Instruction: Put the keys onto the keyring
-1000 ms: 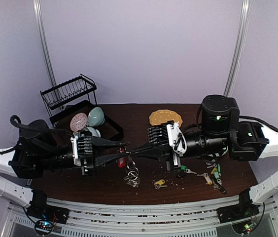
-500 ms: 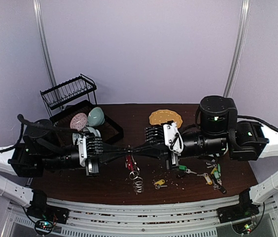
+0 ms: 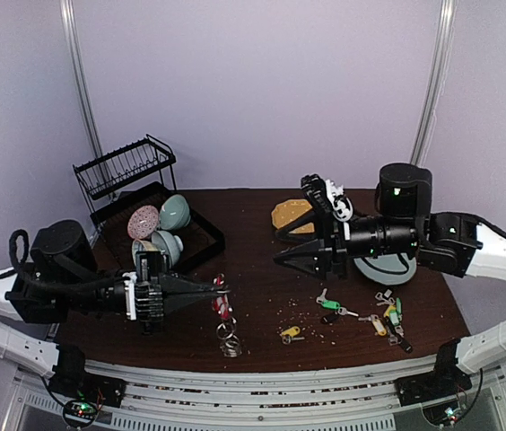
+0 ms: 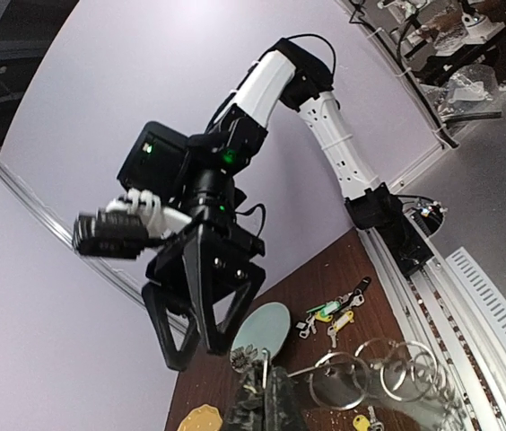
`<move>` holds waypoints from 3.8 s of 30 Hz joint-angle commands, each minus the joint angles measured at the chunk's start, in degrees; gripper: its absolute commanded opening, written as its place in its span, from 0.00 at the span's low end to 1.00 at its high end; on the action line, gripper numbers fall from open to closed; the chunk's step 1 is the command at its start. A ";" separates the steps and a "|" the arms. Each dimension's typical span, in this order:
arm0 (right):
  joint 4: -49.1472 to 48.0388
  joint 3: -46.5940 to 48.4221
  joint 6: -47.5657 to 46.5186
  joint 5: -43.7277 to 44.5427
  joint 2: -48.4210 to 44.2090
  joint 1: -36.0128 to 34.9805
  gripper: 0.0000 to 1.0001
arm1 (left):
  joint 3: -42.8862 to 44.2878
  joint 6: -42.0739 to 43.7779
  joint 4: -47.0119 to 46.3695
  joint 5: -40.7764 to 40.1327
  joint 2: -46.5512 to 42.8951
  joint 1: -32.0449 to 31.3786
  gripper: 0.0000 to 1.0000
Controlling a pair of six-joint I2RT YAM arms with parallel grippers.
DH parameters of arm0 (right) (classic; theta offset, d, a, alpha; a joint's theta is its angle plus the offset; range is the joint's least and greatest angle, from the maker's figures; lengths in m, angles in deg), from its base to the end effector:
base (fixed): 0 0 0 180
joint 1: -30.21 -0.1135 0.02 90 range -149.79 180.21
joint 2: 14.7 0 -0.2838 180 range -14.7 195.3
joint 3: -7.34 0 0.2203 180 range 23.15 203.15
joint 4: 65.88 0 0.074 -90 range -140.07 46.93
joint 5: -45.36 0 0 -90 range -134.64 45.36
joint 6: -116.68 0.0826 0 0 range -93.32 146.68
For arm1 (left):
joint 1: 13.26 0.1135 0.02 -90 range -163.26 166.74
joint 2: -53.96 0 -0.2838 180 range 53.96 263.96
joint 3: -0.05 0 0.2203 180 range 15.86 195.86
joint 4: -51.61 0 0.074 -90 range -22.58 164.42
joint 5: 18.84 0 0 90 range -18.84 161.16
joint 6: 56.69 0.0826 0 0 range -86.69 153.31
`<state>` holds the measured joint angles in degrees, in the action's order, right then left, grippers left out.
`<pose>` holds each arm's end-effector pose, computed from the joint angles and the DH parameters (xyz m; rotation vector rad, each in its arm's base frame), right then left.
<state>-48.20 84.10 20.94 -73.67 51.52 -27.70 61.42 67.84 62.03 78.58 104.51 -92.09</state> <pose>0.1080 0.2477 0.3953 -1.2705 1.2840 1.0928 0.0306 -0.2100 0.3751 1.3985 0.7939 -0.7056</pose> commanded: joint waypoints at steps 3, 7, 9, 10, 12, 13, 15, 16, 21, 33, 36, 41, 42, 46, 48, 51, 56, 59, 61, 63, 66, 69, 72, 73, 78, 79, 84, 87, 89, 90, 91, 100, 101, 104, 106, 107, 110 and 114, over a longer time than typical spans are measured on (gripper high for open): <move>10.58 -2.16 12.14 18.41 5.66 1.46 0.56 | 3.90 -0.15 4.15 2.81 -0.65 -0.19 0.00; 13.35 -4.11 14.81 20.26 8.99 1.98 0.57 | 1.42 -4.49 4.20 -0.12 -1.25 -0.19 0.00; 14.21 -5.38 16.44 19.54 10.88 2.70 0.55 | -0.16 -6.61 2.90 -0.24 -2.04 -0.19 0.00; 14.93 -5.99 17.06 19.36 12.00 3.38 0.54 | -1.27 -7.49 1.87 -0.41 -2.59 -0.19 0.00; 17.61 -6.76 17.46 21.74 15.00 3.60 0.50 | -3.11 -8.96 0.18 -1.04 -3.66 -0.18 0.00; 19.64 -6.57 17.04 21.64 17.19 3.59 0.48 | -3.71 -9.62 -0.48 -1.45 -3.94 -0.19 0.00; 22.44 -5.39 17.81 21.73 21.71 2.98 0.40 | -4.65 -10.58 -1.32 -1.91 -4.22 -0.19 0.00; 22.81 -4.76 18.74 21.49 23.94 2.30 0.37 | -5.02 -11.01 -1.98 -2.21 -4.18 -0.18 0.00; 14.54 -9.52 25.33 20.14 25.59 -1.55 0.39 | -5.26 -12.06 -2.05 -3.47 -3.69 -0.22 0.00; 3.61 -11.58 29.26 17.19 28.97 -2.50 0.37 | -5.13 -11.11 -1.94 -4.25 -3.83 -0.23 0.00; 3.98 -10.43 28.84 17.57 29.85 -2.95 0.32 | -4.88 -11.08 -1.92 -4.22 -3.70 -0.19 0.00; 5.31 -9.99 28.29 19.03 30.96 -3.45 0.18 | -4.87 -10.62 -1.78 -4.45 -3.93 -0.20 0.00; 5.54 -9.94 28.24 19.17 30.84 -3.52 0.13 | -4.87 -10.68 -1.74 -4.48 -3.88 -0.19 0.00; 6.33 -9.88 28.28 19.65 30.11 -3.80 0.00 | -4.85 -10.75 -1.65 -4.39 -3.96 -0.19 0.00; 7.03 -9.38 28.18 19.94 29.52 -3.85 0.00 | -4.87 -10.50 -1.65 -4.70 -4.05 -0.21 0.00; 9.71 -7.36 26.72 19.00 27.52 -3.76 0.00 | -4.85 -9.12 -1.42 -5.23 -4.01 -0.23 0.00; 20.21 -1.23 13.75 6.02 17.21 -2.73 0.00 | -0.81 -3.26 4.43 -3.56 -0.60 -0.27 0.00; 23.20 -0.10 7.45 -4.80 9.75 -2.54 0.00 | 2.94 0.66 9.28 -2.70 2.35 -0.89 0.00; 26.82 2.48 4.26 -7.07 7.13 -2.36 0.00 | 5.64 3.65 12.03 -4.14 4.00 -1.71 0.00; 29.65 5.27 1.96 -9.22 6.24 -2.38 0.00 | 7.30 6.45 13.73 -7.87 5.31 -3.26 0.00; 32.74 10.03 -0.17 -13.14 6.75 -2.30 0.00 | 8.90 11.23 14.62 -13.95 7.04 -5.82 0.00; 33.39 13.21 -1.85 -16.56 7.04 -2.41 0.00 | 10.29 14.35 15.35 -16.45 8.40 -6.59 0.00; 31.52 14.46 -2.63 -21.97 7.04 -2.39 0.00 | 11.43 16.76 15.33 -16.77 9.71 -6.99 0.00; 31.85 15.18 -3.23 -23.31 7.29 -2.39 0.00 | 11.84 17.33 15.39 -17.11 10.12 -7.10 0.00; 34.31 18.00 -6.12 -24.08 8.78 -3.83 0.00 | 11.34 19.59 12.78 -19.46 11.00 -7.48 0.00; 34.00 18.22 -6.13 -23.38 9.10 -4.34 0.00 | 11.23 19.69 11.97 -19.76 11.29 -7.48 0.00; 31.91 17.74 -5.49 -18.70 9.62 -5.19 0.00 | 12.97 16.72 11.45 -21.86 13.71 -7.57 0.00; 27.65 16.33 -3.41 -17.96 8.45 -5.17 0.00 | 13.52 14.36 11.45 -22.02 13.92 -7.61 0.00; 25.07 15.80 -2.24 -17.68 8.11 -5.22 0.00 | 13.25 13.62 11.32 -22.01 13.65 -7.78 0.00; 25.06 15.71 -2.13 -16.87 8.21 -5.24 0.00 | 12.98 13.56 10.97 -22.01 13.40 -7.95 0.00; 25.72 15.74 -2.32 -16.03 8.41 -5.23 0.00 | 12.75 13.59 10.61 -21.85 13.18 -8.05 0.00; 28.73 16.31 -3.67 -13.72 9.99 -5.25 0.00 | 12.23 13.39 10.05 -21.88 12.75 -8.36 0.00; 28.83 16.23 -3.72 -13.90 10.05 -5.28 0.00 | 12.15 13.41 10.00 -21.92 12.62 -8.36 0.00; 29.31 16.06 -3.97 -14.03 10.33 -5.25 0.00 | 11.99 13.32 9.79 -21.99 12.32 -8.36 0.00; 29.04 15.75 -3.75 -13.69 10.39 -5.21 0.00 | 11.86 13.30 9.78 -21.92 12.22 -8.44 0.00; 29.05 15.70 -3.97 -14.05 10.42 -5.20 0.00 | 11.87 13.22 9.78 -21.92 12.21 -8.44 0.00; 29.31 15.69 -4.42 -14.78 10.60 -5.20 0.00 | 11.84 13.29 9.78 -21.89 12.13 -8.45 0.00; 29.37 16.08 -4.74 -17.35 10.90 -5.24 0.00 | 11.96 13.07 9.78 -22.00 12.20 -8.45 0.00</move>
<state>-19.85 100.66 17.29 -88.71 61.59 -32.77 72.57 81.80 76.26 57.20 118.08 -100.28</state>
